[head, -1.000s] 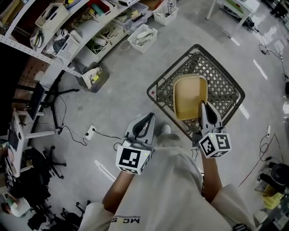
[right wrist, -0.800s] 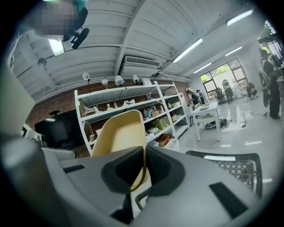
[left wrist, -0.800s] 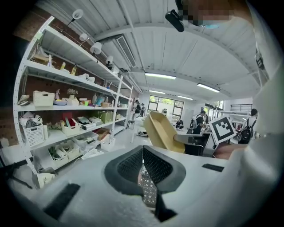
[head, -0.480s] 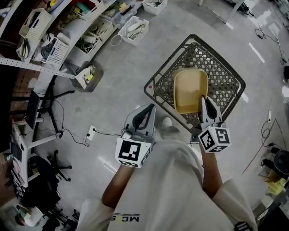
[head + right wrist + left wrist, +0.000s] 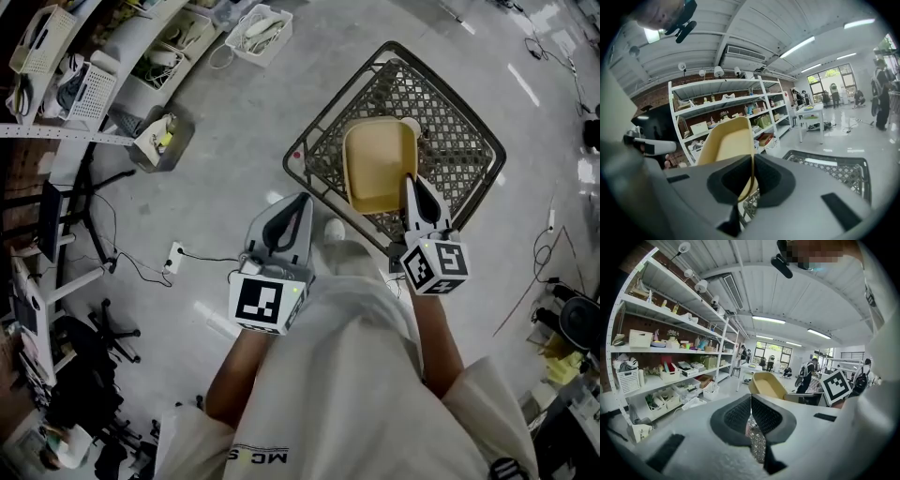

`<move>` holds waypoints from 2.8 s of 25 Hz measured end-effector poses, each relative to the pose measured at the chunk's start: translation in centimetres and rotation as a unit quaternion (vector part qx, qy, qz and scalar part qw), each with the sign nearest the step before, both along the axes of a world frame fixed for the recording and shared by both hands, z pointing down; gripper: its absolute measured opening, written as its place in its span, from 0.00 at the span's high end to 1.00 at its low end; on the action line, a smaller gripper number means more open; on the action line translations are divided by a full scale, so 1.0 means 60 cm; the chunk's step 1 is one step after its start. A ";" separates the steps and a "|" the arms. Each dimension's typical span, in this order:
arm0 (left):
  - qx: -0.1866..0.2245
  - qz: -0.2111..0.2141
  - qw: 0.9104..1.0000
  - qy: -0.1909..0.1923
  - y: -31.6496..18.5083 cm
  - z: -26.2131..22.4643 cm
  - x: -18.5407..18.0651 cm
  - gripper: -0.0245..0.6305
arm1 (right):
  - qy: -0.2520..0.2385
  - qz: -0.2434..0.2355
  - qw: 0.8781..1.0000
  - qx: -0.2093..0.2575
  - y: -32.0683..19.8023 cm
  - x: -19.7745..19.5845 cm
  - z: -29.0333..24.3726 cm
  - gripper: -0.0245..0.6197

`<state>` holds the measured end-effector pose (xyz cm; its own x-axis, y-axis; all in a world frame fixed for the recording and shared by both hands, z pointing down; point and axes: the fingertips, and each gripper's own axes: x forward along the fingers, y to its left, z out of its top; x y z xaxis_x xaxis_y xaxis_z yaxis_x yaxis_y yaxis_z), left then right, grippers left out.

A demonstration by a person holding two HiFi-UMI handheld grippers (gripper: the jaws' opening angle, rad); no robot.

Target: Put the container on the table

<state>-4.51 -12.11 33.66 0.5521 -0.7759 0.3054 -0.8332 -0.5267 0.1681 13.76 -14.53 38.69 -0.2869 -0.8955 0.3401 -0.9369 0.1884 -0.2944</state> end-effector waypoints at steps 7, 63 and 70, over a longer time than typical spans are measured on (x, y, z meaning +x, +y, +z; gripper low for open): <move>-0.022 -0.006 1.000 -0.002 -0.006 0.049 0.001 0.92 | 0.004 -0.023 0.999 -0.036 -0.010 -0.022 0.063 0.92; -0.108 -0.015 0.994 -0.024 -0.031 0.312 -0.017 0.92 | 0.035 -0.075 0.966 -0.243 -0.091 -0.157 0.544 0.91; -0.109 -0.017 0.994 -0.025 -0.030 0.316 -0.015 0.92 | 0.031 -0.071 0.963 -0.257 -0.088 -0.154 0.561 0.91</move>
<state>-5.41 -13.92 52.60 0.5058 -0.7065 0.4951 -0.8606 -0.4532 0.2325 4.52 -19.83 72.34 -0.3583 -0.5575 0.7489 -0.9315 0.1596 -0.3269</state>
